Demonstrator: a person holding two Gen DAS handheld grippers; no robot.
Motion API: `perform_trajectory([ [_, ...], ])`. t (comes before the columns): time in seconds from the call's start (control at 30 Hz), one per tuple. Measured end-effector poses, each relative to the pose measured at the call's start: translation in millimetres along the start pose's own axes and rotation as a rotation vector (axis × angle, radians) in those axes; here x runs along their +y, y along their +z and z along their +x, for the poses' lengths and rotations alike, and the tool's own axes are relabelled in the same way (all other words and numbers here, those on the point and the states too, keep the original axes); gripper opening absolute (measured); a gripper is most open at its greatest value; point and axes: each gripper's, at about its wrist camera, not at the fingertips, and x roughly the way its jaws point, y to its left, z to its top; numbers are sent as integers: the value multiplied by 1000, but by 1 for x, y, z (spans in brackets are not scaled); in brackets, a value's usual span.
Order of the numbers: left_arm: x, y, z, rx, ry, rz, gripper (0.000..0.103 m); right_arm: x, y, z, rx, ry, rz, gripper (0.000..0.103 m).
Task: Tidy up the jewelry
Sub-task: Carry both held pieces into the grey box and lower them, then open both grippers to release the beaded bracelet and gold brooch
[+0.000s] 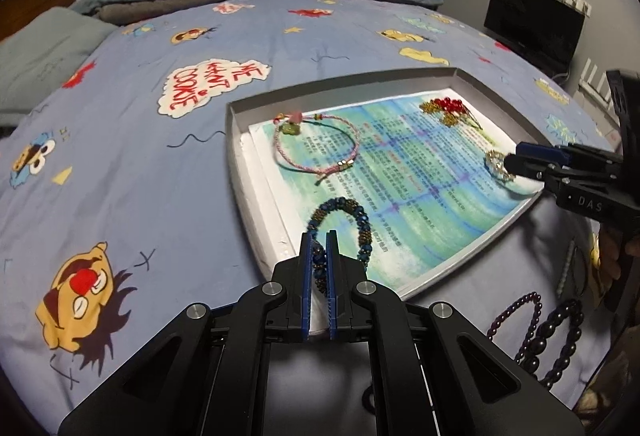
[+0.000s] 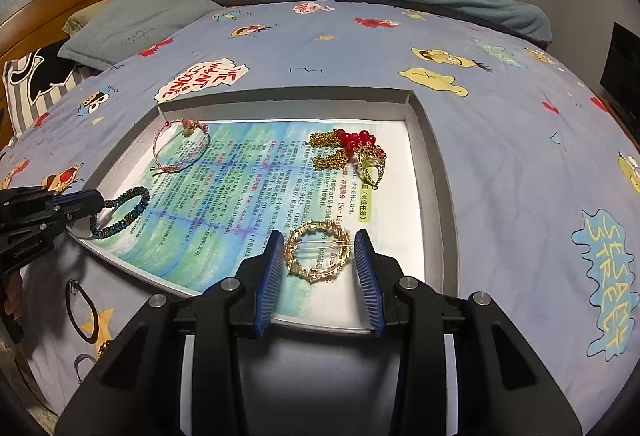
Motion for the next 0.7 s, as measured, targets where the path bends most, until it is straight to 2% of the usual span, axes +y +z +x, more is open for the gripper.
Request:
perform_trajectory([
  [0.23, -2, 0, 1, 7, -6, 0, 7, 0, 0, -2, 1, -3, -1, 37],
  [0.33, -2, 0, 0, 9, -8, -5, 9, -1, -1, -4, -6, 1, 6, 41],
  [0.4, -4, 0, -2, 6, -8, -6, 20, -1, -2, -8, -14, 6, 10, 50],
  [0.53, -5, -1, -9, -3, -14, -11, 25, -1, -5, -20, -36, 14, 17, 59],
  [0.6, -7, -1, -13, -16, -10, -10, 40, 0, -6, -28, -53, 11, 19, 65],
  [0.67, -9, -1, -20, -33, -13, -7, 46, -1, -8, -35, -63, 6, 22, 68],
  [0.7, -10, -1, -23, -39, -14, -6, 49, -1, -9, -38, -68, 5, 24, 73],
])
